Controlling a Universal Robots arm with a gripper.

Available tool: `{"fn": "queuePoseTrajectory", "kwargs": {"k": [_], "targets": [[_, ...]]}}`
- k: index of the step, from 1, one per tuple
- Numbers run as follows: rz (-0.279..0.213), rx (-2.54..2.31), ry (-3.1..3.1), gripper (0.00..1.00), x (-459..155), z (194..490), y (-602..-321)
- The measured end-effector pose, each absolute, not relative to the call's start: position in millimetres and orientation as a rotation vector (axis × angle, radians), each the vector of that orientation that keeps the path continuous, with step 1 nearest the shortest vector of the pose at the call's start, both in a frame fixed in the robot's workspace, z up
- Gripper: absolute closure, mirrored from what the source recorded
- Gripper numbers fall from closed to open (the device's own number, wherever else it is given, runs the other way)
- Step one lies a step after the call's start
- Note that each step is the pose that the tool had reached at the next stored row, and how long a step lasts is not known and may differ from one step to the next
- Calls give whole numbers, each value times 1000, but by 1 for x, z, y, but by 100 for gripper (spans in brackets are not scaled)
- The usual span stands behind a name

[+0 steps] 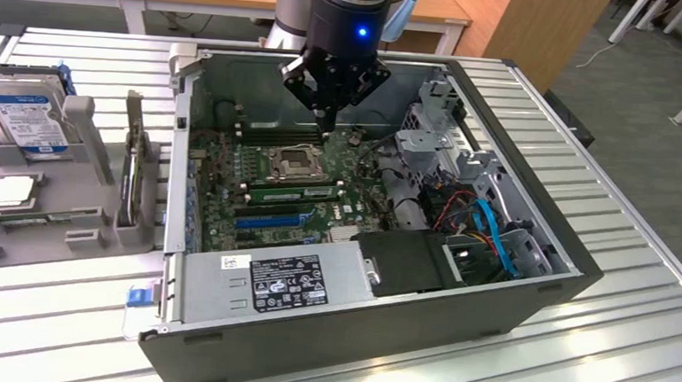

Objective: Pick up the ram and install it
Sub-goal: 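Press down the ram until it locks into place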

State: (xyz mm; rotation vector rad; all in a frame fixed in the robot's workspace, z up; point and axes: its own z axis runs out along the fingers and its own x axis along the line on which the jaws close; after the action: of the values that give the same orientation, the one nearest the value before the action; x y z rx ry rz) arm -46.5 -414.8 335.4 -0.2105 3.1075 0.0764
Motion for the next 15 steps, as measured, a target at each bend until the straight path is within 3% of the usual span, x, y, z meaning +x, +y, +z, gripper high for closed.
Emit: {"fn": "queuePoseTrajectory", "kwargs": {"k": [15], "targets": [[80, -58, 3140, 90, -46, 335, -415]]}}
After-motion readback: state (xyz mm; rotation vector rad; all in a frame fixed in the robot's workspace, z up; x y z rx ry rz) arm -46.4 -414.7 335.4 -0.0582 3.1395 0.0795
